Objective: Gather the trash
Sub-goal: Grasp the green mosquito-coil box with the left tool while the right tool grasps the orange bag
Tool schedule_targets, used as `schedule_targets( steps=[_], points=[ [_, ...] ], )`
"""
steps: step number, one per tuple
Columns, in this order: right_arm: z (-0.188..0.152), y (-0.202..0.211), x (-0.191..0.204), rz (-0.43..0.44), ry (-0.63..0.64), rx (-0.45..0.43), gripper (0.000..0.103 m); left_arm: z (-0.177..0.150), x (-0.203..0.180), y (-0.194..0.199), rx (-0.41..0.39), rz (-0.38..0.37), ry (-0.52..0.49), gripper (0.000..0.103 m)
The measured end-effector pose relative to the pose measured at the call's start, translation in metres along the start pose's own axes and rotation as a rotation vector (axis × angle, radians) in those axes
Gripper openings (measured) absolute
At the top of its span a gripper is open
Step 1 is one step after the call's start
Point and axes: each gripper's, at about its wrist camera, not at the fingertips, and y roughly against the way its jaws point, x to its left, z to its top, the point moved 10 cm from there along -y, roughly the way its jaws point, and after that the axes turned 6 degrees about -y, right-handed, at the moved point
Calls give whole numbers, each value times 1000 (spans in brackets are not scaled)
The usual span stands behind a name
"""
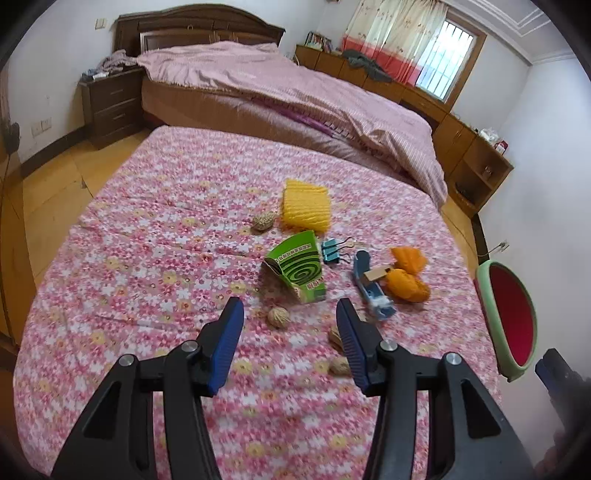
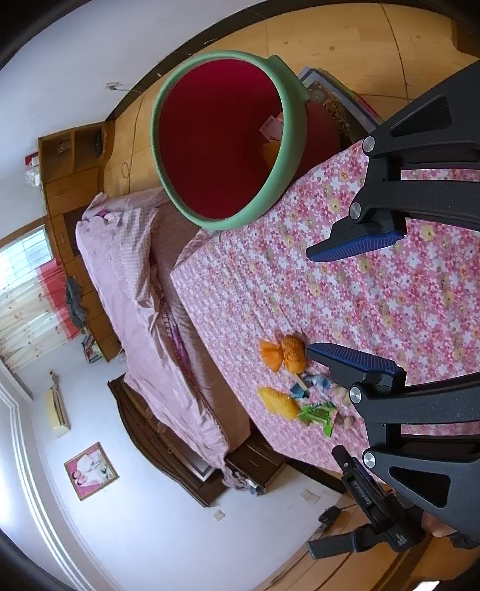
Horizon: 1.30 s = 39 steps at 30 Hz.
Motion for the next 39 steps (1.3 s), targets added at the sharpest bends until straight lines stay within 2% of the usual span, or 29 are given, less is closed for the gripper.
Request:
schedule_targets(
  steps=[10,18,24,26,31,39],
  points=[
    [5,-24,-11,-29,4,26,48,12,-5,-50,34,-27,21,52],
    [7,-51,-17,-41,-2,72,48,15,-6,-84,68,16,7,52],
    [8,-72,-7,-38,21,107,48,17,-10,-88,35,46,-52,52],
    [7,-81,0,-32,40,120,48,18,-9,-89,28,52,-66,48],
    [2,-102,22,-8,91,152,48,18,-4,-84,27,9,-54,46],
    [-4,-132,50,18,141,197,48,19,23,-52,-29,25,-5,46]
  ],
)
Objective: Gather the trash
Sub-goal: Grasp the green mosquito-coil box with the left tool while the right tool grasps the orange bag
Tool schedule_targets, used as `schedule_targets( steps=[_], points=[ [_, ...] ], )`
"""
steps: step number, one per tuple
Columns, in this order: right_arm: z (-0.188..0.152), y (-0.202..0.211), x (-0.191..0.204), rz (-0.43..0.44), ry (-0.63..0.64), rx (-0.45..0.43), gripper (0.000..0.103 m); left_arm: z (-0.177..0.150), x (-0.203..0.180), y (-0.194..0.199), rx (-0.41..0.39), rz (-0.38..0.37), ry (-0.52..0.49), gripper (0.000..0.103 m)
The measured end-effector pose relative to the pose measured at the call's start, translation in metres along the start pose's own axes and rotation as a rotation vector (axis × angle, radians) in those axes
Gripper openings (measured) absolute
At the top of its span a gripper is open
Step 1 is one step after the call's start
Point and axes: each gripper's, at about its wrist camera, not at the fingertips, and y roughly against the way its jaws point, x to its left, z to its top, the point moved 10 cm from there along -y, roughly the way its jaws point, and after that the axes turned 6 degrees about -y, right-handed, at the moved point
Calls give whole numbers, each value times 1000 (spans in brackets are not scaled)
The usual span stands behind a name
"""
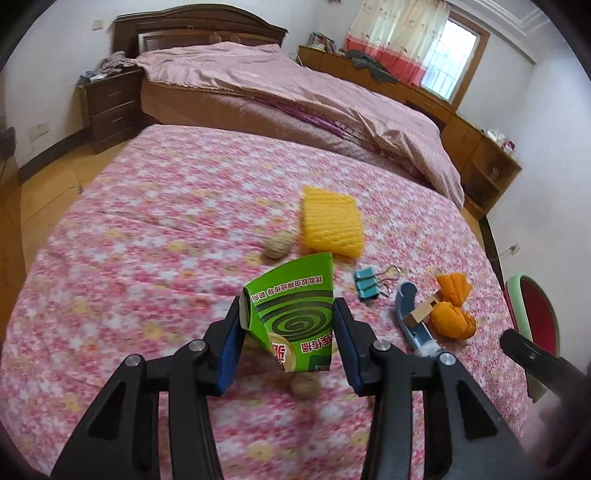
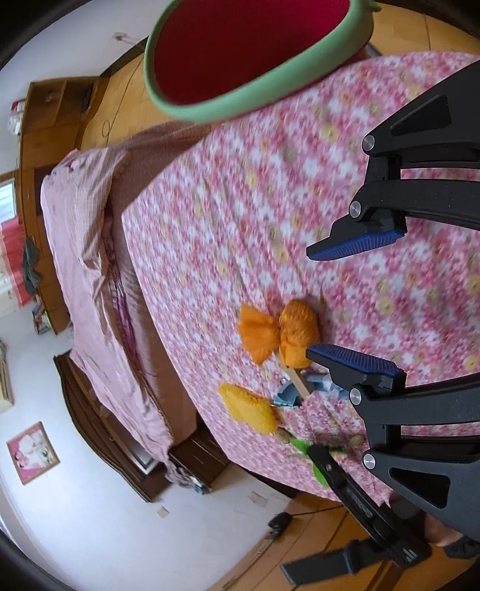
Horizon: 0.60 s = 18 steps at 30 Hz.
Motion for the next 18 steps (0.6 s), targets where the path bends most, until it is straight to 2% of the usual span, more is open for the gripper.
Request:
schedule_targets(
  steps=[4,7,15,18],
  points=[
    [0,-14,11,5,26,17,49,0,13,5,-11,8,26,46],
    [-1,-24,18,2,46,21,63,-1,15,7,-10,9,29,46],
    [-3,-49,22,-20,59,41,63,-5,14,10,-12,-7,35,46],
    [-3,-53,25,-28,88,25,62,-5,14,9,-9,-9,35,46]
  ],
)
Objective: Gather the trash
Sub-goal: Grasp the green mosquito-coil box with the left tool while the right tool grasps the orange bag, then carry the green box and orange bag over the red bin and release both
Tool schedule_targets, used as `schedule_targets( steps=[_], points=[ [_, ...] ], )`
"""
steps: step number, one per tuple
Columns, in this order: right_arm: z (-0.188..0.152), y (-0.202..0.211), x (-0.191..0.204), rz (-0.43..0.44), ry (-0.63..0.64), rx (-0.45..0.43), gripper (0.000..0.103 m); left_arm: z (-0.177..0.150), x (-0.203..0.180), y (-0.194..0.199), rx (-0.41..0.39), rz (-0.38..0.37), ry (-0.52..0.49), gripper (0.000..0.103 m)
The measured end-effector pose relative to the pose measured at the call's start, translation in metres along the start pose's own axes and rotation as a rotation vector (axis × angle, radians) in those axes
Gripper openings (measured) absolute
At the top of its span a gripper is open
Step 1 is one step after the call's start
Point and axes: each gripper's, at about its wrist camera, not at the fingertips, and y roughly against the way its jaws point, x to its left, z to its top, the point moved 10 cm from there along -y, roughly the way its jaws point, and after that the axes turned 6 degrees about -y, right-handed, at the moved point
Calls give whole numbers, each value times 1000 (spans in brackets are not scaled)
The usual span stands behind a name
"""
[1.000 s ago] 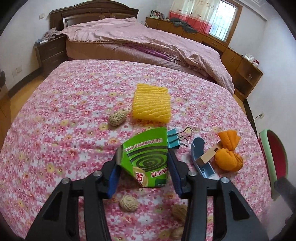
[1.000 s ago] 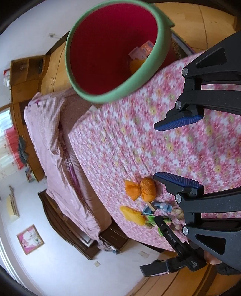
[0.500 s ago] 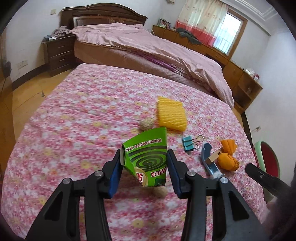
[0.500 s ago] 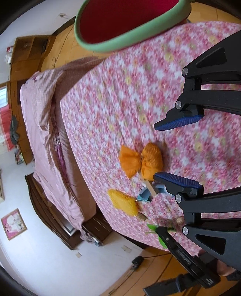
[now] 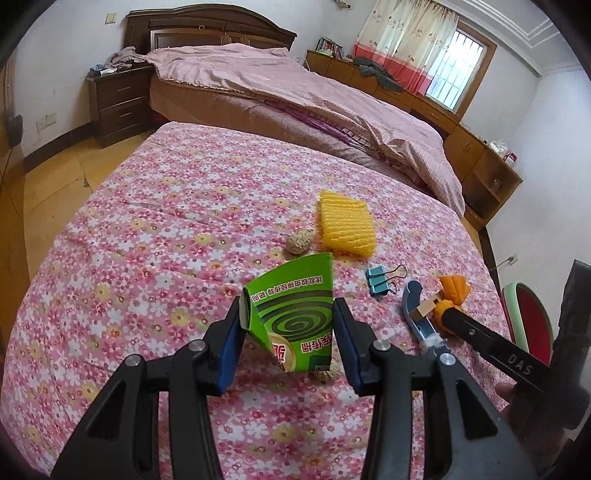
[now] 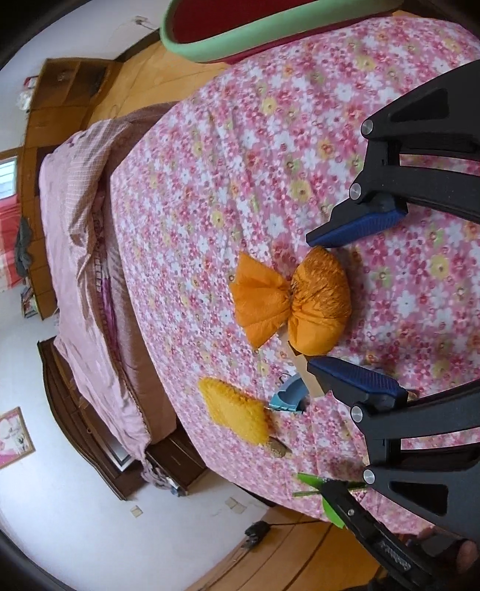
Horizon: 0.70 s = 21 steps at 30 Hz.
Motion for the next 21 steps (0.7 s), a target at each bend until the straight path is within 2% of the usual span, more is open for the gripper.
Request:
schedule_targets(
  steps=[1,2,3,7,10,21],
  points=[
    [0,-1,2,-4,9,-2,60,0,0,0,-1,-2,1,46],
    [0,-2,2,-11,15,-5,51,0,-1,1,-1,-3,1,46],
    [-1,-3,2,-12,16,0,51,0,-2,2,-2,-5,0,46],
    [-5,0,2,-10,35,2,38,-2,-4,7,-8,-9,-4,46],
    [-8,6,1,-5,43,1,32,-3,-6,13,-14,-13,-3,46],
    [-11,66,-6,37,17,-76,29,-3,-26,44,-46,-43,-20,46]
  ],
)
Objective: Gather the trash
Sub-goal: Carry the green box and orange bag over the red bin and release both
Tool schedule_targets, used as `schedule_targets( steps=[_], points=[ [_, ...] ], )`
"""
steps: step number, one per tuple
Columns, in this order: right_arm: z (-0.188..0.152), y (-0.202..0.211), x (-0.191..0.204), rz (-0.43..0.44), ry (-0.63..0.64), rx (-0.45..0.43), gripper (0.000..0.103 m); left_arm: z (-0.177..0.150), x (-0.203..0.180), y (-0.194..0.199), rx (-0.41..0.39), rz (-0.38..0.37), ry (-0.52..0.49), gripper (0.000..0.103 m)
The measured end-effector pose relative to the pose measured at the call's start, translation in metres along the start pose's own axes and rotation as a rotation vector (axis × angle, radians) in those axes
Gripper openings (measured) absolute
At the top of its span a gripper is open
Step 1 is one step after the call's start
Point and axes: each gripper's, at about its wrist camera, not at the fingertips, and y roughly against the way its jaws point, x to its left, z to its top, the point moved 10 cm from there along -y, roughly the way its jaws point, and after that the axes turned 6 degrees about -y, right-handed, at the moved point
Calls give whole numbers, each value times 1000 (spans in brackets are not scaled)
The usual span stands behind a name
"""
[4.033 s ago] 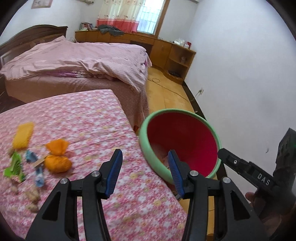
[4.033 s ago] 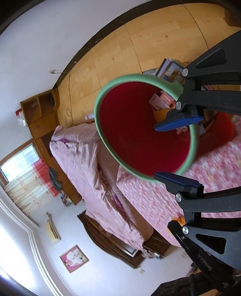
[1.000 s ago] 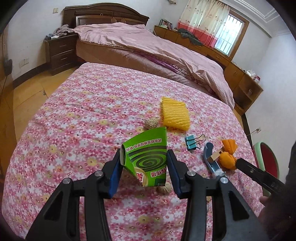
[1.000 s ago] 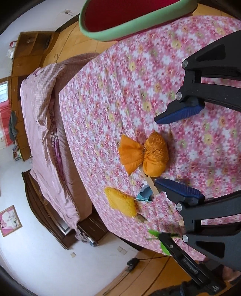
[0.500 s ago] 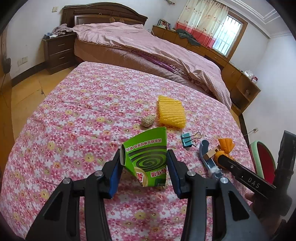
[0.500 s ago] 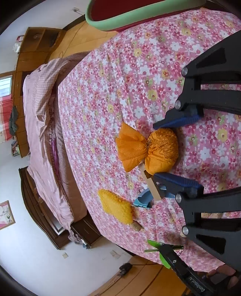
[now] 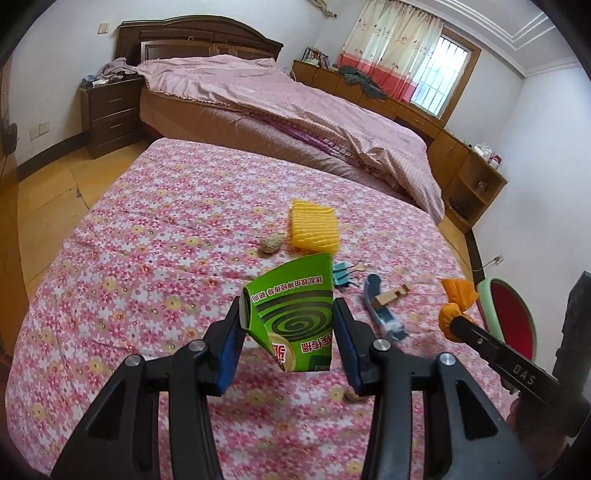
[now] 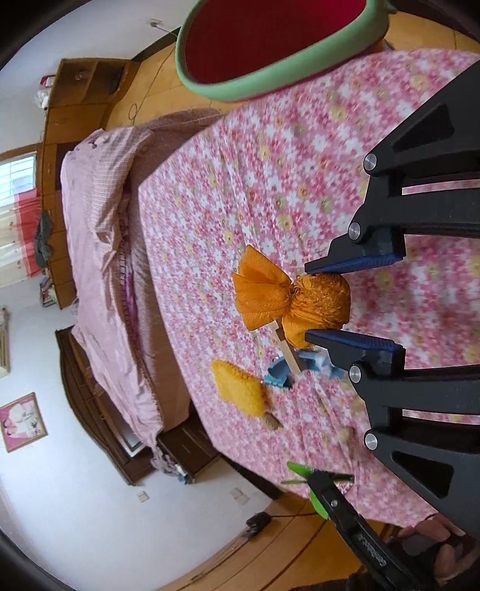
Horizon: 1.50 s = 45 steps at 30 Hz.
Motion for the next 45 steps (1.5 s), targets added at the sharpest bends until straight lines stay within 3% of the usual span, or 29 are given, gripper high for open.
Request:
schedule_targets(
  steps=[26,37,45],
  points=[
    [-2,137,-17,23,-52,-234,29,5,-73,94,-123,-112,-109,46],
    [-3,177,-39,-10,-88,-302,29,8,-124,107,-120,-190,-187,46],
    [3,189,-70,-48,-134,-325,29,6,-173,91,-85,-248,-258,46]
  ],
)
